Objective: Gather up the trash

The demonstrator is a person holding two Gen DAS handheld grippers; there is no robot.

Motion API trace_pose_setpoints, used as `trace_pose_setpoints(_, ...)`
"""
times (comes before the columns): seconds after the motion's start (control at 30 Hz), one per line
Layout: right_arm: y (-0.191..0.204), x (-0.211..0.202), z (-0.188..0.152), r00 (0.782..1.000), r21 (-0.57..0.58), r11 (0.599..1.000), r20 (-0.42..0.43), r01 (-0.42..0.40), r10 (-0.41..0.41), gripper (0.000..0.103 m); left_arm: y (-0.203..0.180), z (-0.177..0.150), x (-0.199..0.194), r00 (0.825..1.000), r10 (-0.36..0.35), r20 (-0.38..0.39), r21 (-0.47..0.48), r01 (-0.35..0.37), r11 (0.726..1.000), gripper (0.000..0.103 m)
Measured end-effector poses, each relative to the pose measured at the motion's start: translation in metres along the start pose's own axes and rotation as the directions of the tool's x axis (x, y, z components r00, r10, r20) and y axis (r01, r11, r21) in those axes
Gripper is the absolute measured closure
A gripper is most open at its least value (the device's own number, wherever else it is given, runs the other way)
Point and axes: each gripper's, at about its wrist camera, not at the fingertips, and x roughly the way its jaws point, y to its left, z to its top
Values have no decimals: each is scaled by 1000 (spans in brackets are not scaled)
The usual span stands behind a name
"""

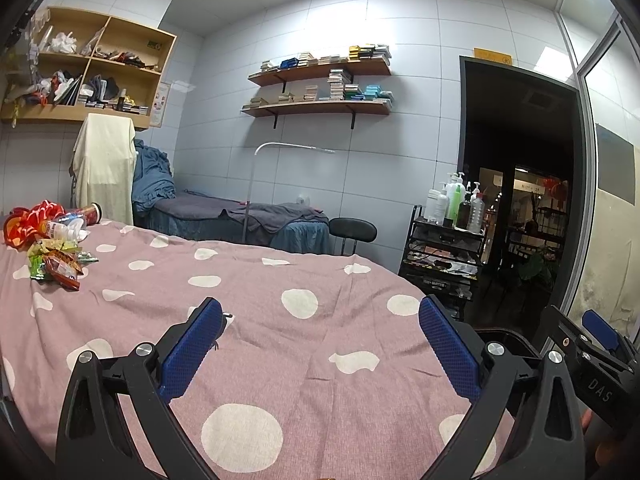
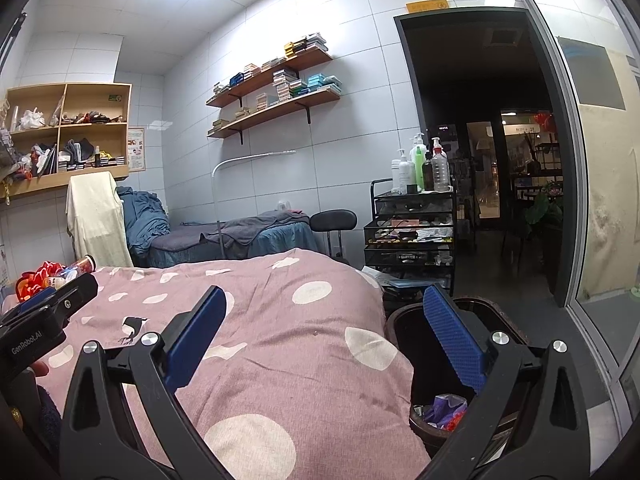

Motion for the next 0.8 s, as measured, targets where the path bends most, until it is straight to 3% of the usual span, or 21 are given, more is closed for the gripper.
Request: trace_pose_setpoints(0.8, -1, 1, -2, 1000, -1, 1000, -4, -1, 1, 5, 0, 12, -1, 1000, 3, 14, 20, -4, 1000, 5)
